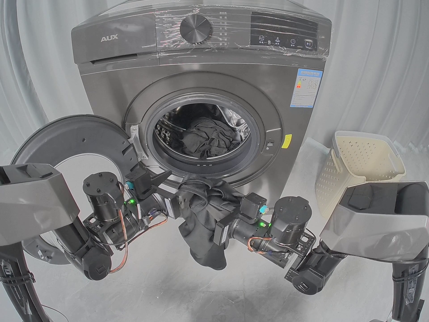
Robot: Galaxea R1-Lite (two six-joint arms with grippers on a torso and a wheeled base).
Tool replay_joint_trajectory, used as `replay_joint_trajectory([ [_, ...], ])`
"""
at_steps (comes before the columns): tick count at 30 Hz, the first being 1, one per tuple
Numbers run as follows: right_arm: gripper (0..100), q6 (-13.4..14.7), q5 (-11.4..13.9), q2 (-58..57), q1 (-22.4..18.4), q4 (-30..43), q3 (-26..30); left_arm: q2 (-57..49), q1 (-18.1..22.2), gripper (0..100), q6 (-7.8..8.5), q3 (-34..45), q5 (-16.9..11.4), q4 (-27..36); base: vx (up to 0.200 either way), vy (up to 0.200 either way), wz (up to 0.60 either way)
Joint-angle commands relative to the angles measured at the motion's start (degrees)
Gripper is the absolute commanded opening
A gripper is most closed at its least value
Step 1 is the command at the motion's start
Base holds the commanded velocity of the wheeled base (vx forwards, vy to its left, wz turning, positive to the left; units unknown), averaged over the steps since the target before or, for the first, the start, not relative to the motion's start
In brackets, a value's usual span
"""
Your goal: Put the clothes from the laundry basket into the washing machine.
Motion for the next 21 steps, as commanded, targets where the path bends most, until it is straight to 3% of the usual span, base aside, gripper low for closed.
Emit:
replay_joint_trajectory([
  [1, 0, -0.23, -0.23, -0.21, -1.72, -0.25, -2.06, 0.88, 0.26, 100, 1.01, 2.65, -0.01, -0.37, 0.000, 0.000, 0.00],
  [8, 0, -0.40, -0.05, 0.41, -4.54, 0.01, -5.84, 1.67, 0.00, 100, 4.79, 6.78, -0.28, -0.37, 0.000, 0.000, 0.00],
  [13, 0, -0.32, -0.05, -0.03, -4.27, 0.01, -6.11, 3.17, -0.35, 100, 5.58, 7.22, -2.21, -0.37, 0.000, 0.000, 0.00],
  [21, 0, -0.40, -0.05, -0.38, -3.39, 0.10, -5.93, 7.04, -1.14, 100, 5.58, 2.65, -2.65, -0.46, 0.000, 0.000, 0.00],
])
